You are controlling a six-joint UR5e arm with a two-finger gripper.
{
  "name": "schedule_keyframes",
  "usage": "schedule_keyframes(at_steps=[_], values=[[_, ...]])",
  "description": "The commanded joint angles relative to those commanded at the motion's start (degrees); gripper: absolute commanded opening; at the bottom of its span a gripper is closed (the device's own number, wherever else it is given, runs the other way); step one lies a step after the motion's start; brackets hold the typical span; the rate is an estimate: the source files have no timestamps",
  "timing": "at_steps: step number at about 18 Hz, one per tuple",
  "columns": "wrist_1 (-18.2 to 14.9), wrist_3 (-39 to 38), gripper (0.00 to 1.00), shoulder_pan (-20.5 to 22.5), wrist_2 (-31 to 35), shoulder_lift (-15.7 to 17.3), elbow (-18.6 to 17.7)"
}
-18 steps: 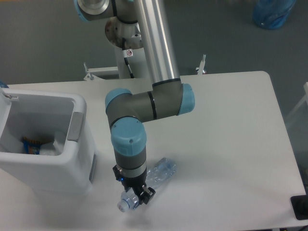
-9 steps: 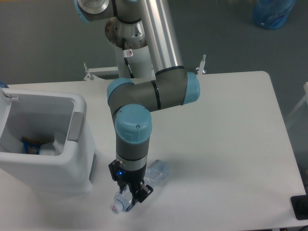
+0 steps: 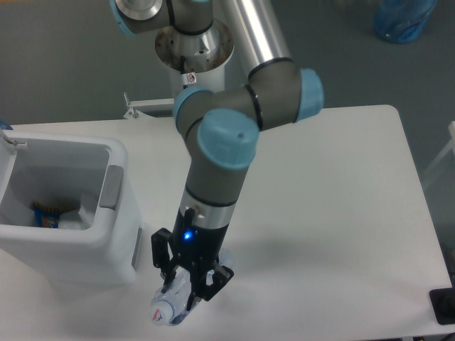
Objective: Place the trash in the trash can
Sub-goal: 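Lift the bottle and carry it over the bin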
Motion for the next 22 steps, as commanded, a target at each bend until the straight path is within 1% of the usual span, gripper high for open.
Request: schedule_keyframes(at_steps=[2, 5, 7, 10, 13, 15, 17, 20, 22], values=[[0.2, -1.8, 0.51, 1.3, -6.2, 0.0, 1.0], [0.2, -3.4, 0.51, 2.4, -12.5, 0.3, 2.0], [0.3, -3.6, 0.51, 2.6, -15.6, 0.4, 3.0], [0.4, -6.3, 0.51, 2.6, -19.4, 0.8, 6.0], [0.4, -8.5, 0.51, 2.6, -23.5, 2.1, 7.9], [0.4, -9.6, 0.51, 2.6, -26.7, 3.7, 7.7], [0.4, -11.9, 0.51, 2.1, -27.3, 5.4, 6.8], [0.4, -11.9, 0.51, 0.4, -28.2, 6.7, 4.2], [0.4, -12.1, 0.52, -0.6, -29.4, 8.3, 3.3]])
